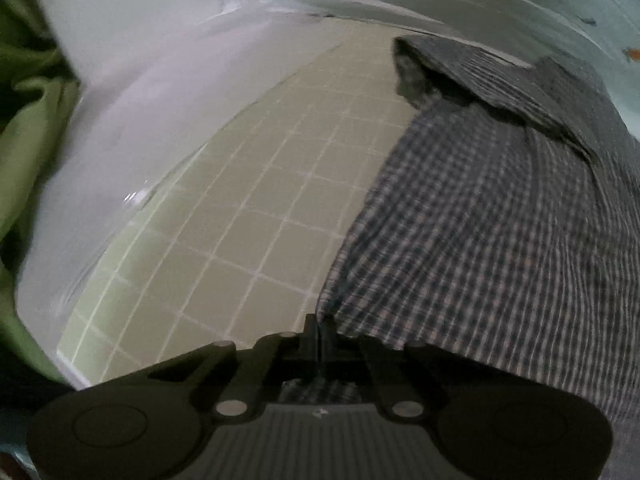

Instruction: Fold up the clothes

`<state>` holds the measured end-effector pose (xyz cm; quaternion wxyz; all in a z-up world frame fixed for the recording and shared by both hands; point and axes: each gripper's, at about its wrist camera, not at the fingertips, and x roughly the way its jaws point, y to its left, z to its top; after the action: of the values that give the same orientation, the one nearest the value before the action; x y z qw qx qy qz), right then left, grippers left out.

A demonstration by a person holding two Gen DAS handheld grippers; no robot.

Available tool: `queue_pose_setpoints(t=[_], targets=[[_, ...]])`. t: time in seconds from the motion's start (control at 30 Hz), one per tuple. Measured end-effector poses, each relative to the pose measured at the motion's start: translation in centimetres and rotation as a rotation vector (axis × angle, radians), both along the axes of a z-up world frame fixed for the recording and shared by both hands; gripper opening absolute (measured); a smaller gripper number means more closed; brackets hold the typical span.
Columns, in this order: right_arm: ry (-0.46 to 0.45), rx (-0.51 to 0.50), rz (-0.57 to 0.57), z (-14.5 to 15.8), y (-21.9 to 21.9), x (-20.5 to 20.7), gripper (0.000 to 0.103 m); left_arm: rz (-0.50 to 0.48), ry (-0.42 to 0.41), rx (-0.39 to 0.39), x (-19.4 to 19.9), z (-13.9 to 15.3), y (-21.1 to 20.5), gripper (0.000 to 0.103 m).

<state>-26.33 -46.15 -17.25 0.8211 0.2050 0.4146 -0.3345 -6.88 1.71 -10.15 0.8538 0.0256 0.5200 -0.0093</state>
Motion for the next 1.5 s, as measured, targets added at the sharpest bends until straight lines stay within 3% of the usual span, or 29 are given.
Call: queue_pose_setpoints(t=[0.07,0.1,0.13,0.17,0.27,0.47,0.67,0.9,1.0,1.1,1.13,1.2,1.27,1.37,1.5], targets=[[0.021,-0.020,0.001,0.2,0.2,0.5,0.024,0.030,0.004,-0.007,0.3,0.3,0.5,0.018],[0.032,-0.032,0.002,0.4,0.3,0.9,0.046,0.044,-0.003,-0.007,0.4,0.6,0.6,0.026],[0.031,-0.051,0.001,0.6,0.4,1.2,0.061,0.057,-0.017,-0.006,0.5,1.0,0.7,0.043],[0.020,-0.074,-0.003,1.0,0.4,1.6,0.066,0.060,-0.039,-0.002,0.8,1.5,0.6,0.059],[-0.028,-0.129,0.026,1.8,0.7,3.6,0.102,0.042,-0.107,0.009,2.2,3.0,-0.1,0.074],[-0.044,-0.131,0.068,1.7,0.8,9.2,0.103,-0.046,-0.174,0.033,6.1,3.9,-3.0,0.074],[-0.062,-0.094,0.006,0.7,-0.7,14.4,0.103,-0.210,-0.231,0.030,10.9,3.9,-8.0,0.074],[-0.017,-0.048,-0.083,-0.1,-3.1,17.2,0.103,-0.355,-0.194,-0.005,17.5,1.7,-13.8,0.074],[0.012,-0.050,-0.094,-0.3,-3.3,17.2,0.103,-0.341,-0.136,-0.136,19.9,0.4,-14.7,0.074],[0.046,-0.046,-0.106,-0.7,-3.2,17.1,0.103,-0.264,-0.076,-0.304,21.9,-0.6,-14.8,0.074],[0.054,-0.043,-0.104,-0.8,-3.2,17.2,0.103,-0.242,-0.068,-0.337,22.3,-0.8,-14.8,0.072],[0.070,-0.043,-0.093,-1.0,-3.1,17.3,0.103,-0.209,-0.063,-0.376,23.0,-1.2,-14.9,0.056],[0.080,-0.043,-0.083,-1.2,-3.0,17.5,0.103,-0.159,-0.044,-0.397,23.6,-1.2,-14.3,0.003],[0.081,-0.045,-0.072,-1.1,-3.0,17.6,0.103,-0.067,-0.044,-0.478,23.7,-0.5,-12.0,0.002],[0.079,-0.047,-0.063,-0.9,-3.0,17.4,0.103,0.079,-0.120,-0.566,22.5,1.8,-7.0,0.002]])
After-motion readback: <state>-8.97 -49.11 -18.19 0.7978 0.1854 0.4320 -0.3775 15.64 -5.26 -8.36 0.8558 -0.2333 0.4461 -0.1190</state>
